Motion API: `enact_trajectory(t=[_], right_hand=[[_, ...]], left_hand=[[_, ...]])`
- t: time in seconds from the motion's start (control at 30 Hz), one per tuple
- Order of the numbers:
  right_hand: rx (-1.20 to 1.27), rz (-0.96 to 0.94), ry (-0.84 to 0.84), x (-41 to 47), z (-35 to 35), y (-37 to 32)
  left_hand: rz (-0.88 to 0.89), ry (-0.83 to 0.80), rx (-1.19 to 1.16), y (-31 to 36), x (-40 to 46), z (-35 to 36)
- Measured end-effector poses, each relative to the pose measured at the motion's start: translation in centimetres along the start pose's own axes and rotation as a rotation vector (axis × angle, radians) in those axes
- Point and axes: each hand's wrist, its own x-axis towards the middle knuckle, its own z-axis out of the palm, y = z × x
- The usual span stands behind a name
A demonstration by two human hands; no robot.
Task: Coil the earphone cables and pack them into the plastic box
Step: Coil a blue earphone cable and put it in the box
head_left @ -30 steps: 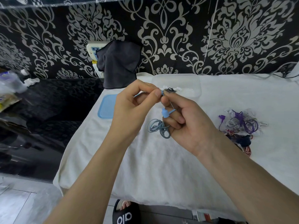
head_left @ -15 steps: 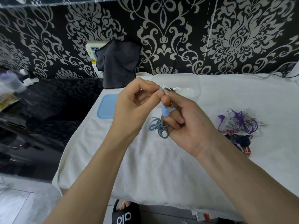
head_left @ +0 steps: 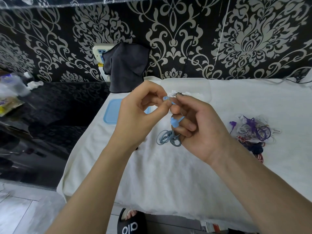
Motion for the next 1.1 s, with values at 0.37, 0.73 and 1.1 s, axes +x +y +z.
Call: enact_trajectory(t=[0.37, 0.73, 1.1], right_hand=[[-0.025, 0.005, 0.002, 0.3, -0.5, -0.6], [-0.279, -0.120, 0.108, 0.9, -1.1, -0.4], [-0.626, -0.236, 0.183, 1.0, -0.9, 0.3]], left_hand=[[-0.016, -0.049, 0.091, -0.1, -0.6, -0.3], [-0.102, -0.026, 0.182, -0.7, -0.7, 0.4], [0.024, -0.002, 0.416, -1.8, -0.6, 0.6]])
